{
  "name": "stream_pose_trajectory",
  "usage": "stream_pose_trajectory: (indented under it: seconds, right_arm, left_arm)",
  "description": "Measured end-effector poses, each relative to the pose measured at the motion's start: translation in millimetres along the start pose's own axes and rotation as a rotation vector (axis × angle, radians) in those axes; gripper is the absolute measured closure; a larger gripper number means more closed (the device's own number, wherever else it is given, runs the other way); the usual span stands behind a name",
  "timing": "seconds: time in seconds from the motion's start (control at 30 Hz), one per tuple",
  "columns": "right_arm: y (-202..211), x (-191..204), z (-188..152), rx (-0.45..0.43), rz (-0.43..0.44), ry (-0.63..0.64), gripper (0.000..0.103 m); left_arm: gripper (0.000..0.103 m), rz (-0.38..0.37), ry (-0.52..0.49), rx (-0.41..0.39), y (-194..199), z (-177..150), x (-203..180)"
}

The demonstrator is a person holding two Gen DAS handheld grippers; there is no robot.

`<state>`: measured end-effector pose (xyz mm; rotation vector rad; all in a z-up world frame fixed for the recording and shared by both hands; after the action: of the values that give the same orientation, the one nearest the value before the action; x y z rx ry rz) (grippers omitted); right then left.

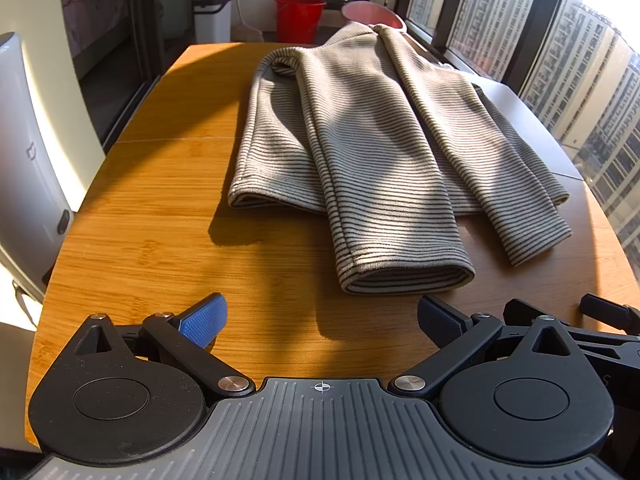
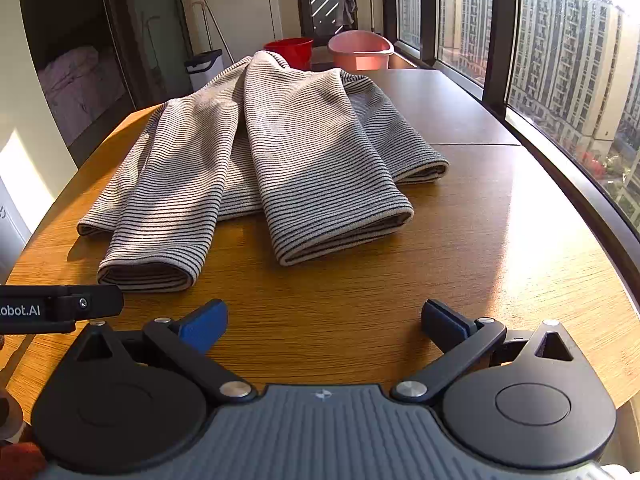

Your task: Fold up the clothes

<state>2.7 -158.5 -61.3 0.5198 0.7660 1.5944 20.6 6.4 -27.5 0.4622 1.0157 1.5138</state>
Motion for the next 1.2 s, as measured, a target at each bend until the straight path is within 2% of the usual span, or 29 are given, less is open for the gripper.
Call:
stream_pose_trajectory:
  seconds: [0.43, 0.6, 0.7, 0.83, 1.0, 1.1, 1.2]
  right_arm:
    - [-1, -3, 1, 0.002, 0.0, -0.005, 0.0]
    - [-4, -12, 6, 0.001, -0.002, -0.027, 0.0]
    - [-8, -22, 11, -0.007, 0.029, -0.071, 0.0]
    - [-13, -39, 20, -0.039, 0.077, -0.145, 0.0]
    - [-19, -61, 46, -0.11, 0.086, -0.219, 0.0]
    - [-23, -70, 73, -0.191, 0.062, -0.22, 0.0]
    - [-36, -72, 102, -0.251, 0.08, -0.233, 0.0]
  left_arm:
    - [0.0, -0.004, 0.011, 0.004, -2, 7, 2]
    - [0.0, -0.074, -0.01, 0.012, -8, 25, -3]
    - [0.0, -0.138, -0.037, 0.022, -14, 38, -12]
    - [0.0, -0.232, -0.049, 0.025, -25, 61, -25]
    - [0.0, -0.248, -0.046, 0.022, -49, 81, -31]
    - [0.0, -0.255, -0.043, 0.024, -65, 92, -34]
    - [0.0, -0.263, -0.039, 0.027, -80, 103, -37]
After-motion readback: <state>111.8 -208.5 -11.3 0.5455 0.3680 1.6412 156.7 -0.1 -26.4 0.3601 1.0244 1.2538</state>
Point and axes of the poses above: each gripper's, at about its wrist camera, not at the fingertips, and y roughly against the way its jaws point, x to its left, z to its top, the point moved 2 cm from there along -y, roughly the way its jaws point, and after that the axes turned 15 degrees about y, right-handed, at the moved point
